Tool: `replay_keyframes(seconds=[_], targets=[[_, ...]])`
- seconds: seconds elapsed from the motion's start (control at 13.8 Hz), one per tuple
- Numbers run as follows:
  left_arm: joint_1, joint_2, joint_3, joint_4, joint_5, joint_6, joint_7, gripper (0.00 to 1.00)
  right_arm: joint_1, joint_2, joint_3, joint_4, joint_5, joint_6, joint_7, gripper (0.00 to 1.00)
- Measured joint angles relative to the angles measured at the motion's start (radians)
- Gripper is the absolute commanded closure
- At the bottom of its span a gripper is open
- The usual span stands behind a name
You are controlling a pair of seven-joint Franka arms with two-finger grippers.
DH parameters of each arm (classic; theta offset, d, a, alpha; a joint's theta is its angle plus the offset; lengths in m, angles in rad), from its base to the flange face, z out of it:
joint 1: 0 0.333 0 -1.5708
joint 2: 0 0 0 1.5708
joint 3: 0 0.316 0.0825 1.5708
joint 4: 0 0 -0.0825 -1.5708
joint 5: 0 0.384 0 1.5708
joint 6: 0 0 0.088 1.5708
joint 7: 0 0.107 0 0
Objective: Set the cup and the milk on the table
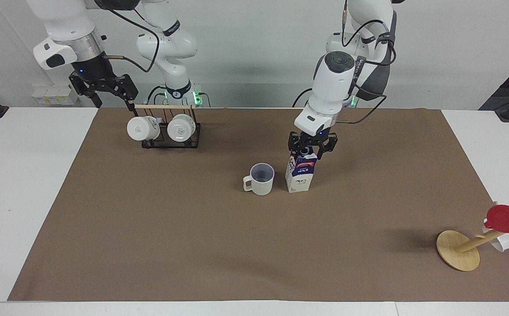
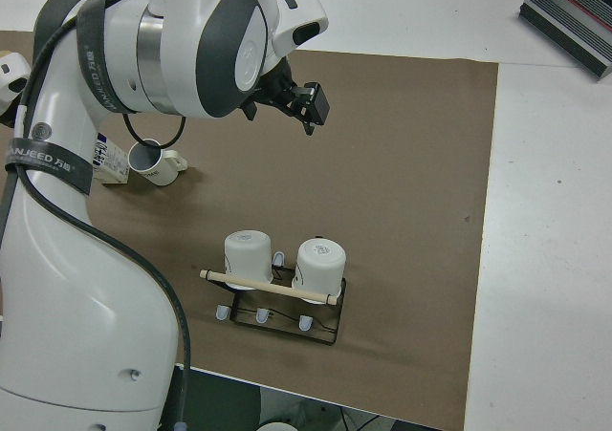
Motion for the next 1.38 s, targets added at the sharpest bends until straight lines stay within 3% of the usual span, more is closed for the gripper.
replay_keyframes(seconds=[0.15,0.29,0.58,1.02,1.38], targets=[[0.001,-0.010,0.005,0.034,0.000,-0.042,0.001,0.00,0.000,0.000,0.000,0.000,0.000,0.000,0.000,0.00],[0.010,-0.031,0.022,0.102,0.001,-0.162,0.029,0.00,0.000,0.000,0.000,0.000,0.000,0.000,0.000,0.00],[0.128,-0.060,0.032,0.203,0.001,-0.337,0.209,0.00,0.000,0.000,0.000,0.000,0.000,0.000,0.000,0.00],[0.352,-0.098,0.041,0.215,0.001,-0.388,0.480,0.00,-0.003,0.000,-0.004,0.000,0.000,0.000,0.000,0.00],[0.397,-0.110,0.039,0.228,0.001,-0.409,0.512,0.00,-0.002,-0.001,-0.001,0.006,0.001,-0.044,0.000,0.00]])
